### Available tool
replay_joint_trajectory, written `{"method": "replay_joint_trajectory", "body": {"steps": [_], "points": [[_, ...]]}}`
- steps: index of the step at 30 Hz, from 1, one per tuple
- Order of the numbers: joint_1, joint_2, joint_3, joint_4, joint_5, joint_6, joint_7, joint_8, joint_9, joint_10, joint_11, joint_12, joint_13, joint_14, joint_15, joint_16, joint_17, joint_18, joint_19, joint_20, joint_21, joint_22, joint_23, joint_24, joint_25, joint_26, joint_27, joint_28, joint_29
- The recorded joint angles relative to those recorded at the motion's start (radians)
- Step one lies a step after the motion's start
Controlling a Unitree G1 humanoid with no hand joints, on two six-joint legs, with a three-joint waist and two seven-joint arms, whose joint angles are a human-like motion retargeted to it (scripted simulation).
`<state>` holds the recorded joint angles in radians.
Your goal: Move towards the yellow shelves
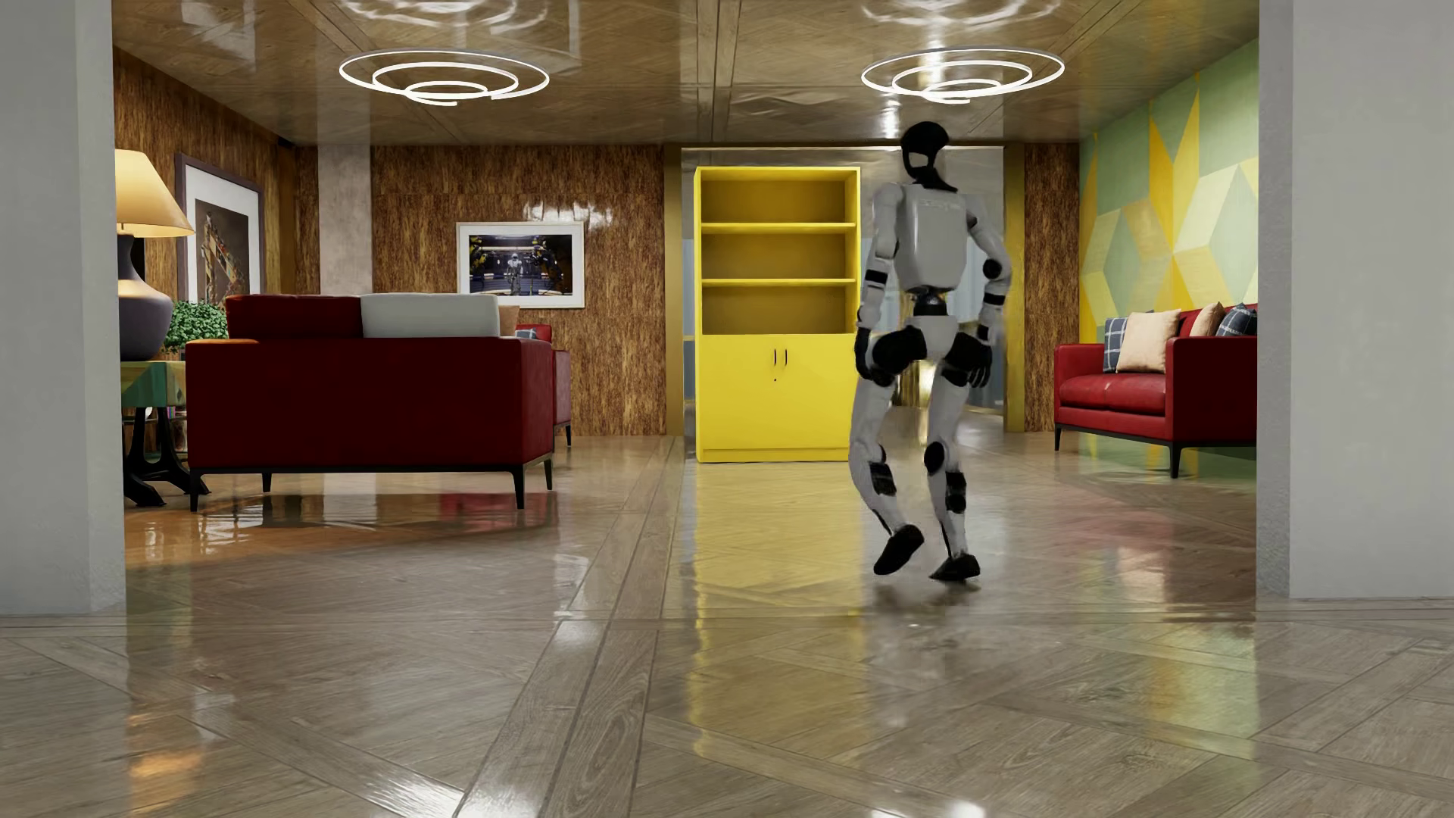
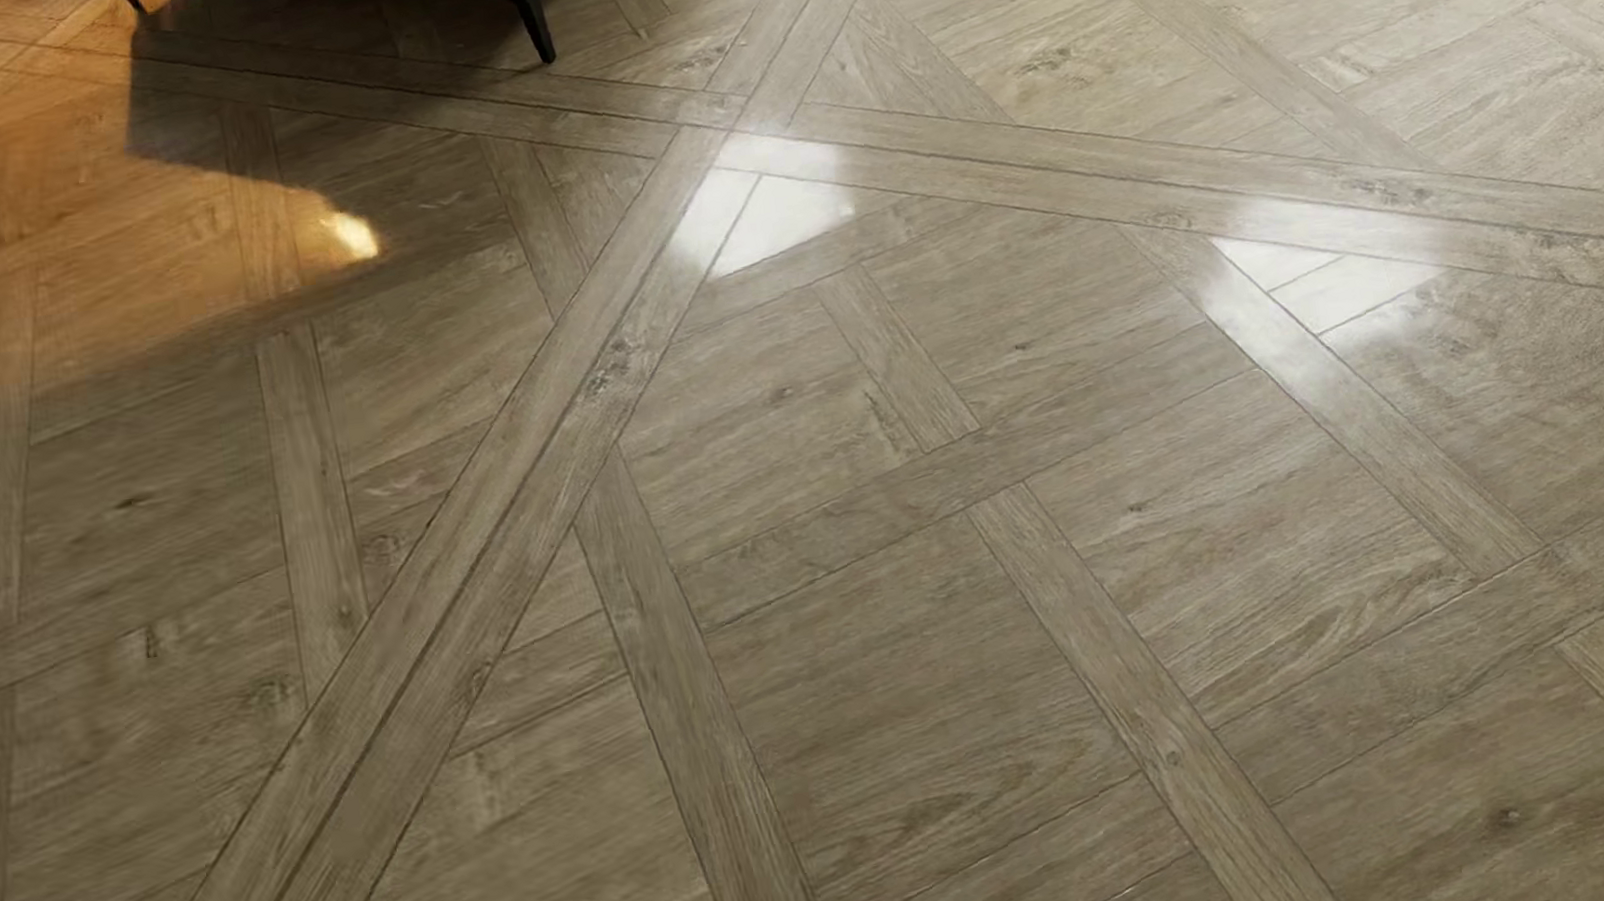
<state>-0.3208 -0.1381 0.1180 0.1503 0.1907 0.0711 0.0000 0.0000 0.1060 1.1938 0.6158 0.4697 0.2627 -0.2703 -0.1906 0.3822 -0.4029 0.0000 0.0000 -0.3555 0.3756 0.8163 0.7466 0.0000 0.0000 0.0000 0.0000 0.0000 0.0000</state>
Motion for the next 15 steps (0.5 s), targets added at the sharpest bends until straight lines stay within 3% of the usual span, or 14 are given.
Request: {"method": "replay_joint_trajectory", "body": {"steps": [2, 5, 7, 9, 11, 12, 13, 14, 15], "points": [[-0.162, 0.203, 0.103, -0.058, 0.013, -0.008, 0.000, 0.000, -0.006, -0.136, -0.157, 0.043, -0.048, 0.014, -0.145, 0.006, -0.024, 0.000, 0.000, -0.040, -0.028, 0.025, -0.089, 0.000, 0.000, 0.000, 0.000, 0.000, 0.000], [-0.351, 0.425, 0.231, -0.039, -0.024, -0.034, 0.000, 0.000, -0.008, -0.415, -0.238, 0.052, -0.137, 0.096, -0.279, 0.028, -0.058, 0.000, 0.000, -0.073, -0.032, 0.093, -0.217, 0.000, 0.000, 0.000, 0.000, 0.000, 0.000], [-0.402, 0.540, 0.297, -0.018, -0.063, -0.041, 0.000, 0.000, -0.011, -0.572, -0.248, 0.047, -0.185, 0.090, -0.285, 0.050, -0.077, 0.000, 0.000, -0.078, 0.016, 0.126, -0.244, 0.000, 0.000, 0.000, 0.000, 0.000, 0.000], [-0.424, 0.587, 0.360, -0.020, -0.132, -0.065, 0.000, 0.000, -0.021, -0.494, -0.188, 0.027, -0.190, 0.044, -0.122, 0.063, -0.067, 0.000, 0.000, -0.089, 0.075, 0.169, -0.191, 0.000, 0.000, 0.000, 0.000, 0.000, 0.000], [-0.433, 0.521, 0.355, -0.051, -0.187, -0.105, 0.000, 0.000, -0.023, -0.287, 0.054, -0.005, -0.157, 0.043, 0.189, 0.060, -0.028, 0.000, 0.000, -0.104, 0.152, 0.216, -0.088, 0.000, 0.000, 0.000, 0.000, 0.000, 0.000], [-0.370, 0.462, 0.313, -0.084, -0.202, -0.102, 0.000, 0.000, 0.008, -0.210, 0.247, -0.033, -0.131, -0.006, 0.341, 0.042, -0.027, 0.000, 0.000, -0.102, 0.193, 0.223, -0.056, 0.000, 0.000, 0.000, 0.000, 0.000, 0.000], [-0.281, 0.371, 0.249, -0.120, -0.204, -0.088, 0.000, 0.000, 0.027, -0.198, 0.457, -0.060, -0.106, -0.057, 0.402, 0.020, -0.028, 0.000, 0.000, -0.091, 0.228, 0.204, -0.032, 0.000, 0.000, 0.000, 0.000, 0.000, 0.000], [-0.184, 0.267, 0.162, -0.151, -0.201, -0.077, 0.000, 0.000, 0.034, -0.225, 0.664, -0.094, -0.083, -0.086, 0.341, 0.000, -0.022, 0.000, 0.000, -0.105, 0.260, 0.184, -0.007, 0.000, 0.000, 0.000, 0.000, 0.000, 0.000], [-0.071, 0.149, 0.089, -0.159, -0.178, -0.060, 0.000, 0.000, 0.025, -0.296, 0.716, -0.104, -0.030, -0.080, 0.301, -0.007, -0.007, 0.000, 0.000, -0.073, 0.272, 0.101, 0.024, 0.000, 0.000, 0.000, 0.000, 0.000, 0.000]]}}
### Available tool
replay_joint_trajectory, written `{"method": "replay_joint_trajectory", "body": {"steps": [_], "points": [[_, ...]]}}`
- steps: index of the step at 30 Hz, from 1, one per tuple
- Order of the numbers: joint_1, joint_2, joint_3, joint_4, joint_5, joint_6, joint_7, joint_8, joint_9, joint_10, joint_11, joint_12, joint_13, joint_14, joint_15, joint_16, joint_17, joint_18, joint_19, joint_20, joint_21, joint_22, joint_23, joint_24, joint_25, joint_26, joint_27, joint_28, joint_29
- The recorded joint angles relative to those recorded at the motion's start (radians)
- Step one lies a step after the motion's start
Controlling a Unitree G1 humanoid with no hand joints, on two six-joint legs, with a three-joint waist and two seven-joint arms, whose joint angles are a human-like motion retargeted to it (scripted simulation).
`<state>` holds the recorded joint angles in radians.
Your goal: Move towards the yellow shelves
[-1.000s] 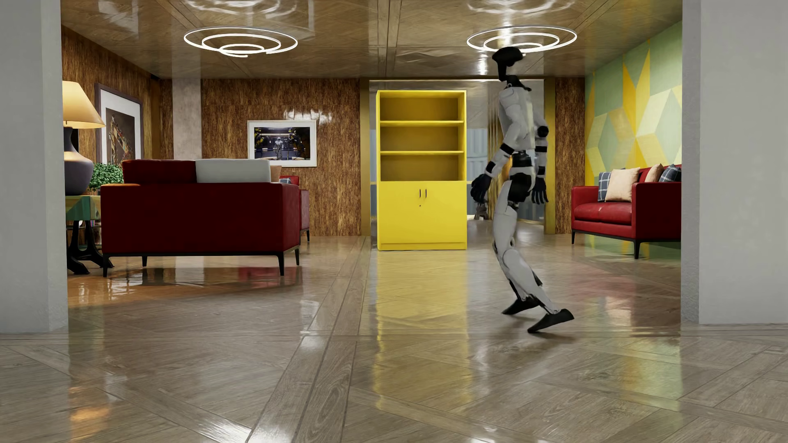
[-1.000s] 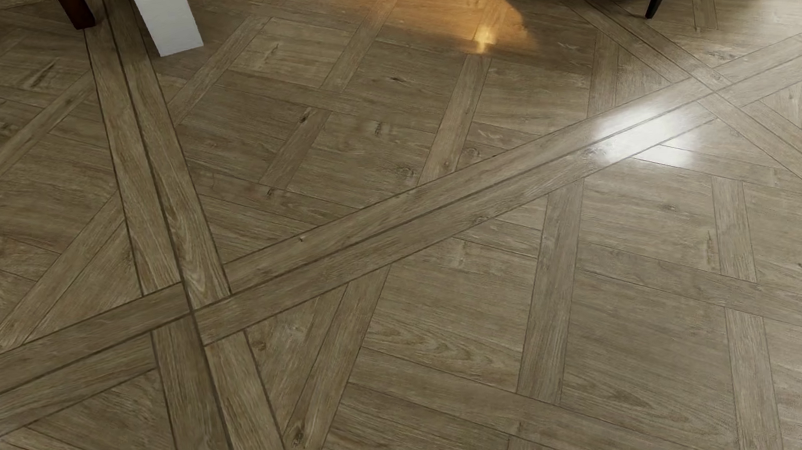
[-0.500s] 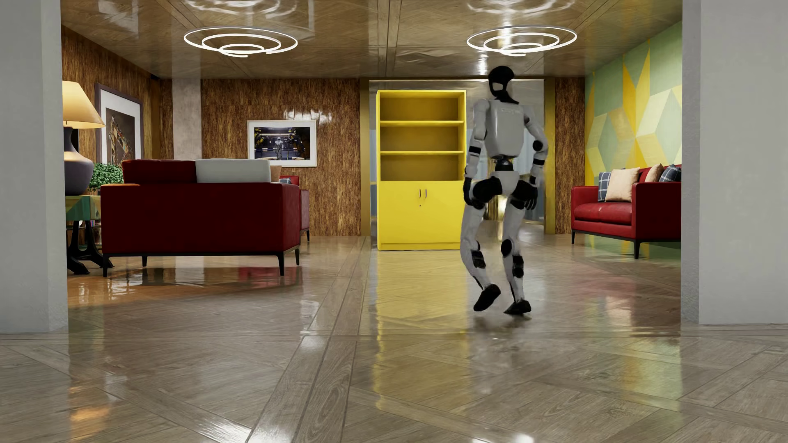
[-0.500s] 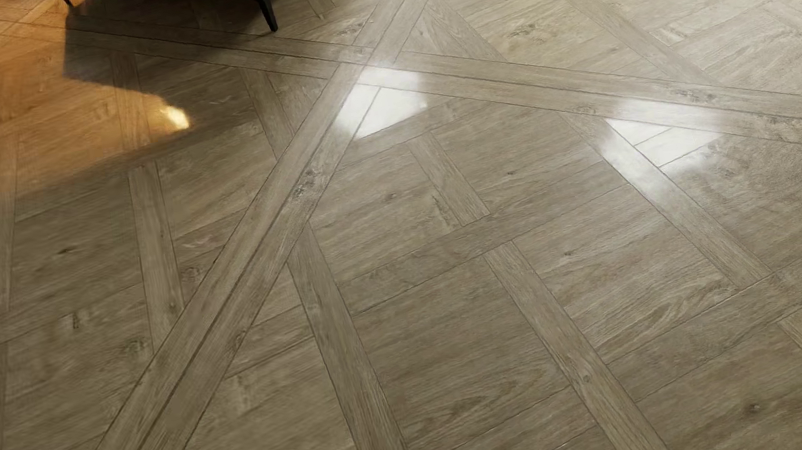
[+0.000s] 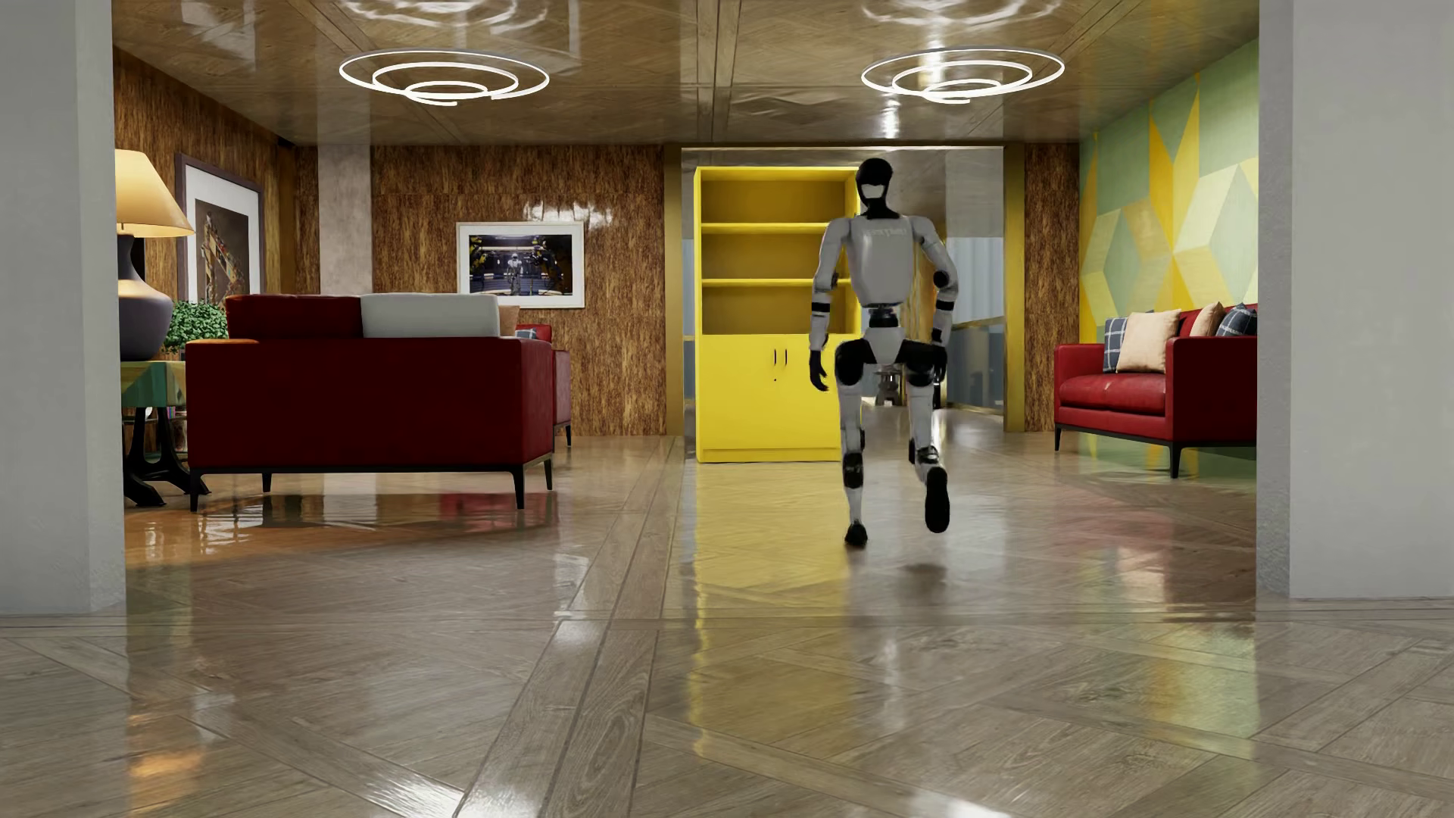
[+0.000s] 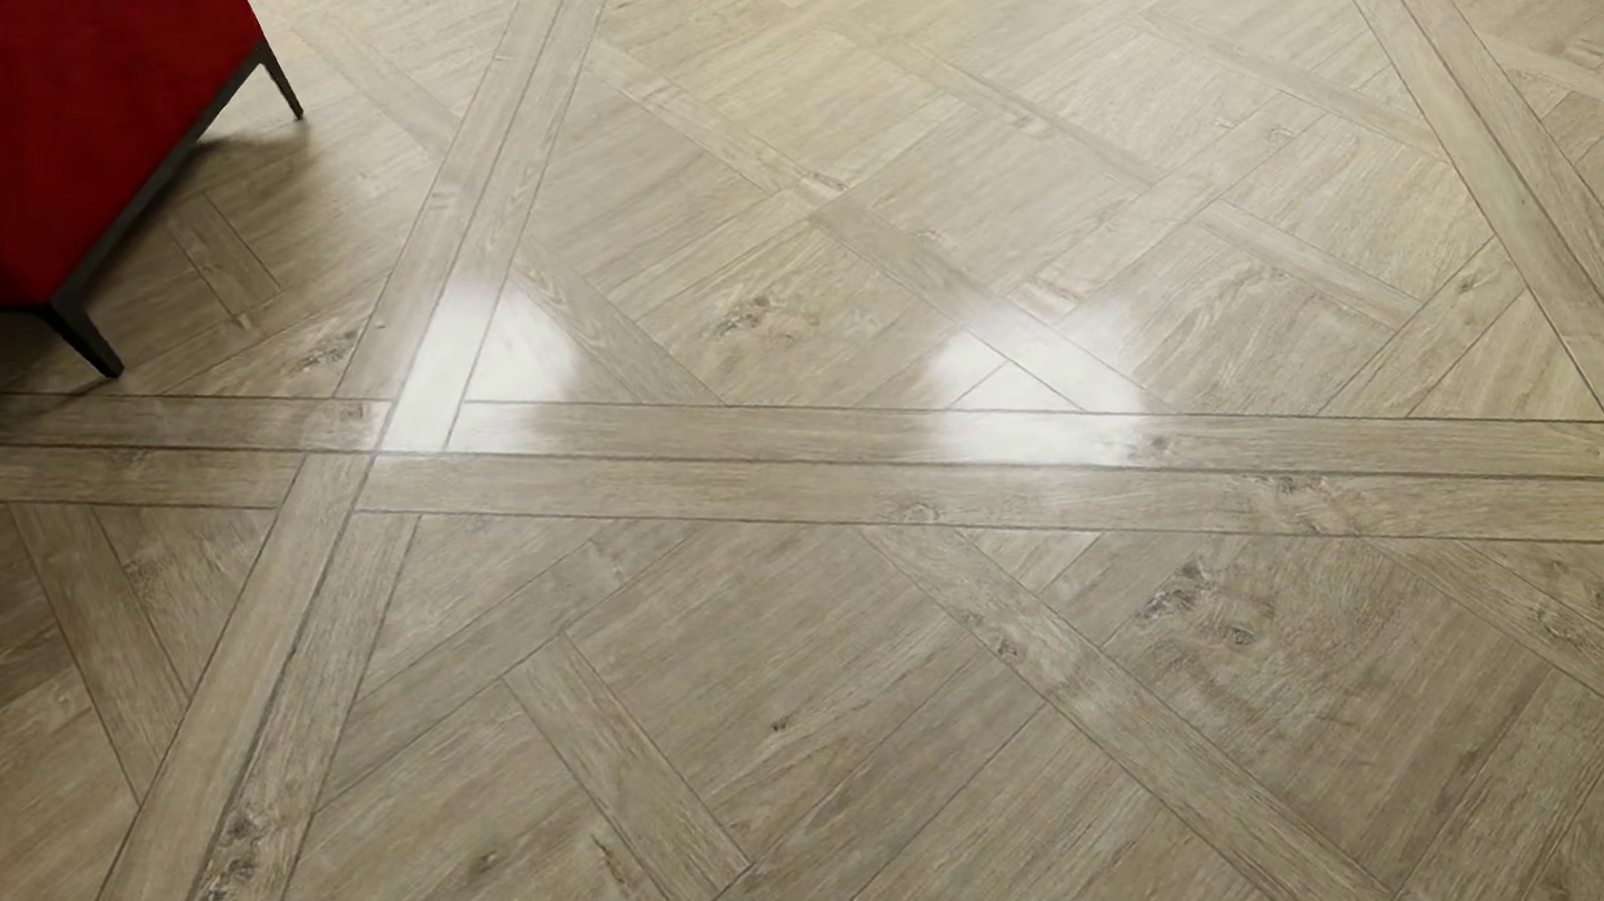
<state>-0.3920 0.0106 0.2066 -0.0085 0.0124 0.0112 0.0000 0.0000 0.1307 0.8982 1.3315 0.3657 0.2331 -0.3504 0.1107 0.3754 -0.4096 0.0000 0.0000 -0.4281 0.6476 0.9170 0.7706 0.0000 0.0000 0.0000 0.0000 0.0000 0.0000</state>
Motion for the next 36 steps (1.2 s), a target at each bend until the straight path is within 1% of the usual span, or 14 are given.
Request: {"method": "replay_joint_trajectory", "body": {"steps": [2, 5, 8, 10, 11, 13, 17, 21, 23, 25, 28, 31, 35, 36], "points": [[0.244, -0.223, -0.143, 0.005, 0.048, 0.033, 0.000, 0.000, -0.012, -0.169, -0.088, -0.025, 0.106, 0.029, 0.008, -0.010, 0.029, 0.000, 0.000, 0.068, -0.023, -0.174, 0.059, 0.000, 0.000, 0.000, 0.000, 0.000, 0.000], [0.563, -0.417, -0.334, 0.041, 0.072, 0.049, 0.000, 0.000, -0.013, -0.362, -0.650, -0.126, 0.214, 0.036, 0.066, 0.024, -0.005, 0.000, 0.000, 0.147, 0.084, -0.387, 0.083, 0.000, 0.000, 0.000, 0.000, 0.000, 0.000], [0.766, -0.547, -0.479, 0.104, 0.042, 0.068, 0.000, 0.000, -0.028, -0.406, -0.848, -0.237, 0.288, -0.020, -0.449, 0.066, -0.035, 0.000, 0.000, 0.225, 0.116, -0.492, 0.097, 0.000, 0.000, 0.000, 0.000, 0.000, 0.000], [0.815, -0.611, -0.563, 0.179, 0.032, 0.077, 0.000, 0.000, -0.029, -0.320, -0.785, -0.237, 0.308, 0.166, -0.165, 0.069, -0.023, 0.000, 0.000, 0.264, 0.108, -0.470, 0.152, 0.000, 0.000, 0.000, 0.000, 0.000, 0.000], [0.785, -0.665, -0.562, 0.238, 0.068, 0.115, 0.000, 0.000, -0.055, -0.224, -0.704, -0.222, 0.323, 0.397, 0.134, 0.054, -0.009, 0.000, 0.000, 0.261, 0.097, -0.440, 0.185, 0.000, 0.000, 0.000, 0.000, 0.000, 0.000], [0.643, -0.563, -0.436, 0.232, 0.151, 0.131, 0.000, 0.000, -0.038, 0.131, -0.582, -0.163, 0.267, 0.570, 0.108, 0.015, 0.001, 0.000, 0.000, 0.208, 0.118, -0.311, 0.204, 0.000, 0.000, 0.000, 0.000, 0.000, 0.000], [0.237, -0.088, -0.162, 0.144, 0.216, 0.081, 0.000, 0.000, -0.013, 0.431, -0.780, -0.016, 0.102, 0.150, -0.145, -0.020, 0.006, 0.000, 0.000, -0.002, -0.032, -0.052, 0.037, 0.000, 0.000, 0.000, 0.000, 0.000, 0.000], [-0.015, 0.252, 0.070, 0.144, 0.122, 0.027, 0.000, 0.000, -0.041, -0.189, -0.922, 0.162, -0.072, 0.171, -0.435, -0.003, -0.024, 0.000, 0.000, -0.044, -0.264, 0.084, -0.233, 0.000, 0.000, 0.000, 0.000, 0.000, 0.000], [-0.079, 0.323, 0.151, 0.163, 0.082, 0.021, 0.000, 0.000, -0.080, -0.559, -0.915, 0.223, -0.125, 0.254, -0.470, 0.006, -0.062, 0.000, 0.000, 0.011, -0.347, 0.107, -0.357, 0.000, 0.000, 0.000, 0.000, 0.000, 0.000], [-0.127, 0.393, 0.216, 0.159, 0.014, 0.011, 0.000, 0.000, -0.088, -0.312, -0.829, 0.251, -0.127, 0.167, -0.375, 0.020, -0.072, 0.000, 0.000, 0.029, -0.406, 0.145, -0.390, 0.000, 0.000, 0.000, 0.000, 0.000, 0.000], [-0.096, 0.281, 0.172, 0.042, -0.064, -0.048, 0.000, 0.000, -0.078, -0.018, -0.351, 0.203, -0.060, 0.160, 0.049, 0.023, -0.022, 0.000, 0.000, 0.008, -0.349, 0.209, -0.276, 0.000, 0.000, 0.000, 0.000, 0.000, 0.000], [0.188, -0.019, -0.002, -0.016, -0.001, 0.002, 0.000, 0.000, -0.045, -0.125, 0.026, 0.109, -0.016, 0.105, -0.004, -0.013, 0.022, 0.000, 0.000, 0.028, -0.142, 0.032, -0.034, 0.000, 0.000, 0.000, 0.000, 0.000, 0.000], [0.541, -0.301, -0.249, 0.023, 0.070, 0.074, 0.000, 0.000, -0.034, -0.330, -0.569, -0.038, 0.155, 0.117, 0.158, -0.021, 0.033, 0.000, 0.000, 0.126, 0.062, -0.364, 0.179, 0.000, 0.000, 0.000, 0.000, 0.000, 0.000], [0.607, -0.339, -0.294, 0.034, 0.059, 0.076, 0.000, 0.000, -0.041, -0.357, -0.745, -0.078, 0.198, 0.094, 0.018, -0.013, 0.030, 0.000, 0.000, 0.158, 0.090, -0.447, 0.201, 0.000, 0.000, 0.000, 0.000, 0.000, 0.000]]}}
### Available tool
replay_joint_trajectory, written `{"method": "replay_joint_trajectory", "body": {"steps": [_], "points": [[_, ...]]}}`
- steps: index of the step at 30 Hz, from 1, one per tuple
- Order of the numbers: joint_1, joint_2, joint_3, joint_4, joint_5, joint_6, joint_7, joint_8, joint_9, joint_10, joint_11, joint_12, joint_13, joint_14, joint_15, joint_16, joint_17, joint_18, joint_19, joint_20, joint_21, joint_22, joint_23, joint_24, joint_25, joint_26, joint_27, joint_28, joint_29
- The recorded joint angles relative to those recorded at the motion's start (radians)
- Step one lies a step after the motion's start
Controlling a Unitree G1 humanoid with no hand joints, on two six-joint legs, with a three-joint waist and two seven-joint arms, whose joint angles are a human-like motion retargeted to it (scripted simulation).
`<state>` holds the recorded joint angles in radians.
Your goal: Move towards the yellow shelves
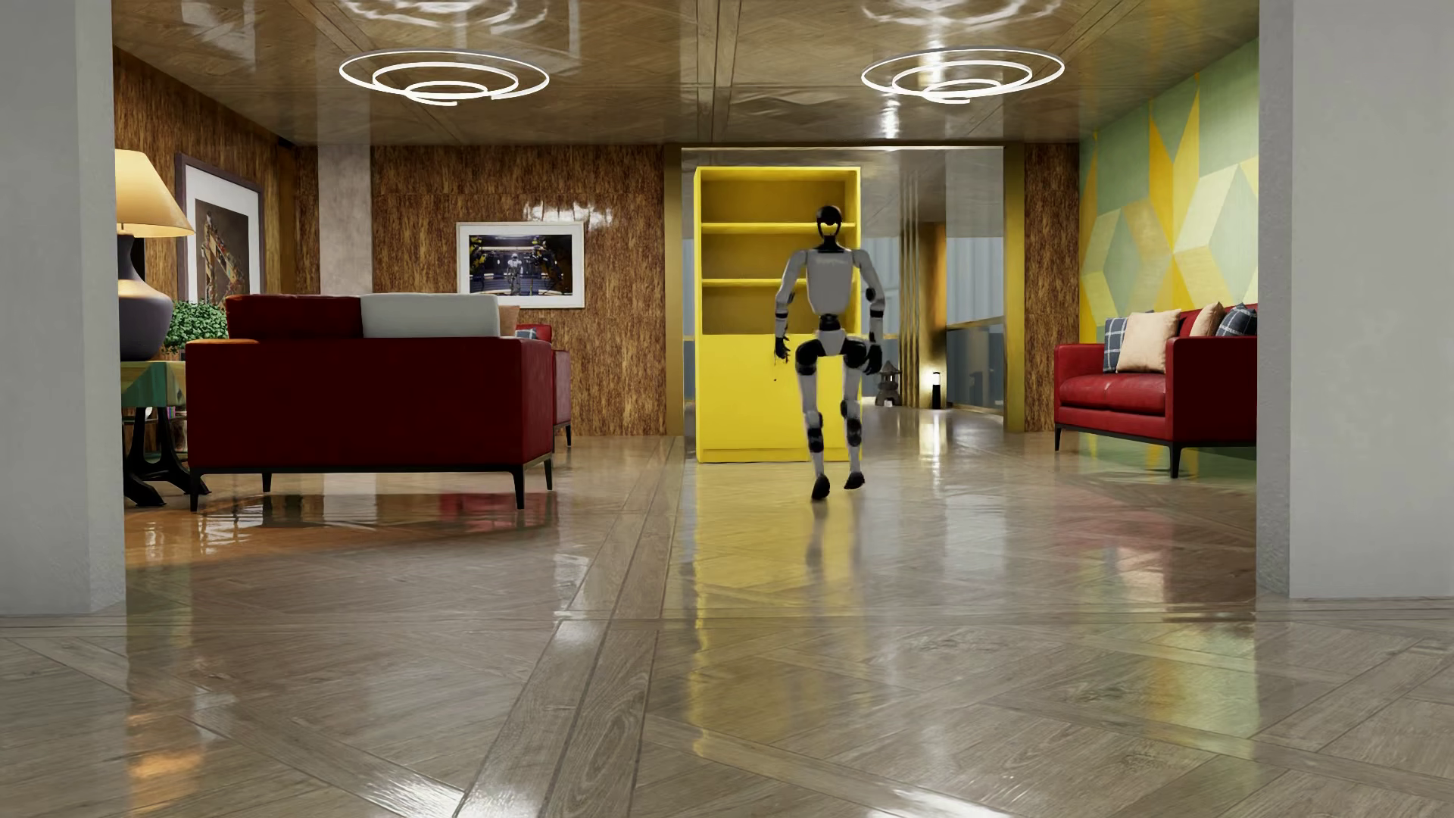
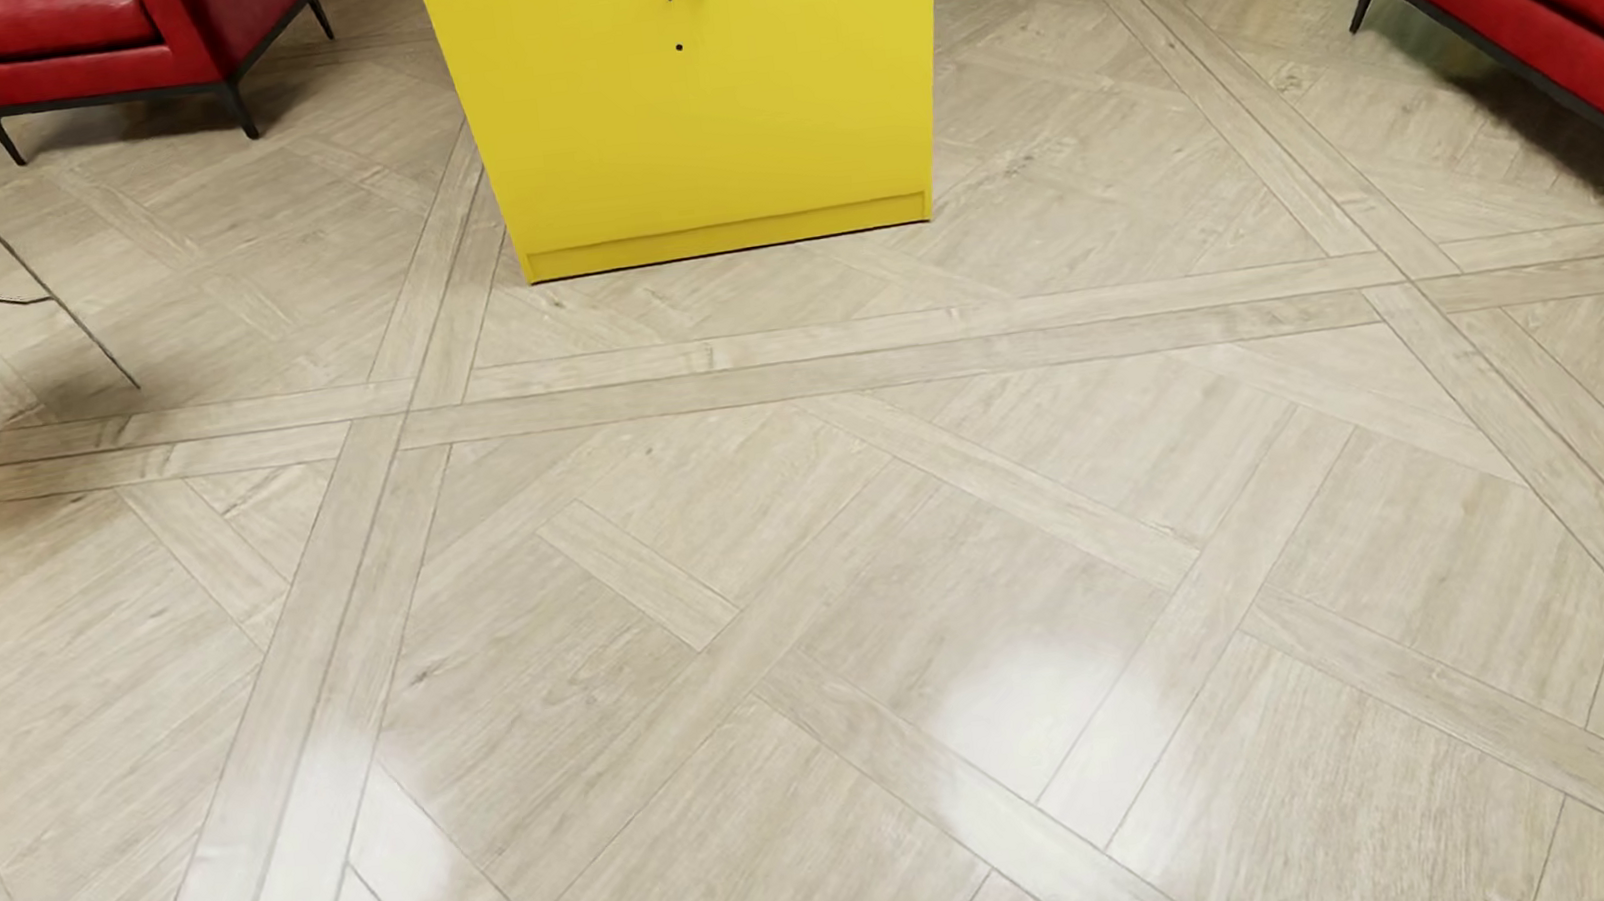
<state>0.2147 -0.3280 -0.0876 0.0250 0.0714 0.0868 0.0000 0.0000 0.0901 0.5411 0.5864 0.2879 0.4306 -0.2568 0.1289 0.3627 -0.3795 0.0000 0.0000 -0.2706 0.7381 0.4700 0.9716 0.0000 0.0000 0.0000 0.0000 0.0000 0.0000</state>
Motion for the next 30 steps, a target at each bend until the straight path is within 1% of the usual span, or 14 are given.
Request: {"method": "replay_joint_trajectory", "body": {"steps": [2, 3, 6, 8, 11, 15, 18, 19, 21, 24, 26, 28, 29, 30], "points": [[0.084, -0.073, -0.091, 0.024, -0.040, -0.009, 0.000, 0.000, -0.014, 0.000, -0.112, -0.075, 0.067, -0.039, -0.445, 0.023, -0.014, 0.000, 0.000, 0.059, 0.039, -0.105, 0.007, 0.000, 0.000, 0.000, 0.000, 0.000, 0.000], [0.131, -0.096, -0.137, 0.042, -0.052, -0.011, 0.000, 0.000, -0.012, 0.012, -0.103, -0.087, 0.091, -0.025, -0.475, 0.028, -0.021, 0.000, 0.000, 0.092, 0.046, -0.131, 0.011, 0.000, 0.000, 0.000, 0.000, 0.000, 0.000], [0.143, -0.144, -0.161, 0.129, 0.043, 0.033, 0.000, 0.000, -0.044, 0.245, -0.001, -0.037, 0.136, 0.281, 0.006, 0.013, -0.020, 0.000, 0.000, 0.123, 0.032, -0.066, 0.051, 0.000, 0.000, 0.000, 0.000, 0.000, 0.000], [-0.001, -0.067, -0.111, 0.176, 0.130, 0.067, 0.000, 0.000, -0.018, 0.602, 0.101, -0.013, 0.089, 0.422, 0.066, -0.015, -0.013, 0.000, 0.000, 0.043, 0.017, 0.105, 0.070, 0.000, 0.000, 0.000, 0.000, 0.000, 0.000], [-0.286, 0.225, 0.049, 0.133, 0.169, 0.038, 0.000, 0.000, 0.012, 0.843, -0.006, 0.011, -0.060, 0.057, -0.111, -0.027, -0.013, 0.000, 0.000, -0.141, -0.048, 0.370, -0.046, 0.000, 0.000, 0.000, 0.000, 0.000, 0.000], [-0.481, 0.506, 0.316, 0.104, 0.079, -0.033, 0.000, 0.000, -0.008, 0.249, -0.143, 0.160, -0.271, 0.064, -0.356, -0.001, -0.028, 0.000, 0.000, -0.197, -0.214, 0.500, -0.300, 0.000, 0.000, 0.000, 0.000, 0.000, 0.000], [-0.582, 0.594, 0.361, 0.124, 0.041, -0.040, 0.000, 0.000, -0.051, -0.353, -0.143, 0.235, -0.396, 0.433, -0.485, 0.002, -0.046, 0.000, 0.000, -0.208, -0.344, 0.528, -0.442, 0.000, 0.000, 0.000, 0.000, 0.000, 0.000], [-0.622, 0.632, 0.368, 0.124, 0.028, -0.039, 0.000, 0.000, -0.052, -0.185, -0.118, 0.251, -0.403, 0.289, -0.492, 0.000, -0.050, 0.000, 0.000, -0.212, -0.380, 0.533, -0.487, 0.000, 0.000, 0.000, 0.000, 0.000, 0.000], [-0.656, 0.682, 0.398, 0.119, -0.004, -0.048, 0.000, 0.000, -0.070, 0.132, 0.008, 0.265, -0.353, 0.222, -0.399, -0.002, -0.027, 0.000, 0.000, -0.218, -0.435, 0.555, -0.514, 0.000, 0.000, 0.000, 0.000, 0.000, 0.000], [-0.516, 0.549, 0.405, 0.010, -0.067, -0.091, 0.000, 0.000, -0.060, 0.249, 0.506, 0.232, -0.259, 0.160, -0.017, -0.006, 0.032, 0.000, 0.000, -0.120, -0.322, 0.532, -0.318, 0.000, 0.000, 0.000, 0.000, 0.000, 0.000], [-0.362, 0.359, 0.375, -0.038, -0.049, -0.082, 0.000, 0.000, -0.041, 0.179, 0.822, 0.172, -0.273, 0.141, -0.010, -0.028, 0.043, 0.000, 0.000, -0.059, -0.213, 0.433, -0.018, 0.000, 0.000, 0.000, 0.000, 0.000, 0.000], [-0.210, 0.226, 0.268, -0.029, -0.056, -0.048, 0.000, 0.000, -0.019, 0.103, 0.768, 0.104, -0.191, 0.121, -0.002, -0.044, 0.047, 0.000, 0.000, -0.023, -0.182, 0.298, 0.069, 0.000, 0.000, 0.000, 0.000, 0.000, 0.000], [-0.156, 0.167, 0.202, -0.020, -0.072, -0.038, 0.000, 0.000, -0.018, 0.065, 0.596, 0.080, -0.128, 0.138, 0.056, -0.048, 0.054, 0.000, 0.000, -0.003, -0.246, 0.216, 0.070, 0.000, 0.000, 0.000, 0.000, 0.000, 0.000], [-0.097, 0.139, 0.159, -0.020, -0.064, -0.039, 0.000, 0.000, -0.023, 0.012, 0.350, 0.055, -0.099, 0.179, 0.130, -0.039, 0.045, 0.000, 0.000, 0.009, -0.164, 0.141, 0.101, 0.000, 0.000, 0.000, 0.000, 0.000, 0.000]]}}
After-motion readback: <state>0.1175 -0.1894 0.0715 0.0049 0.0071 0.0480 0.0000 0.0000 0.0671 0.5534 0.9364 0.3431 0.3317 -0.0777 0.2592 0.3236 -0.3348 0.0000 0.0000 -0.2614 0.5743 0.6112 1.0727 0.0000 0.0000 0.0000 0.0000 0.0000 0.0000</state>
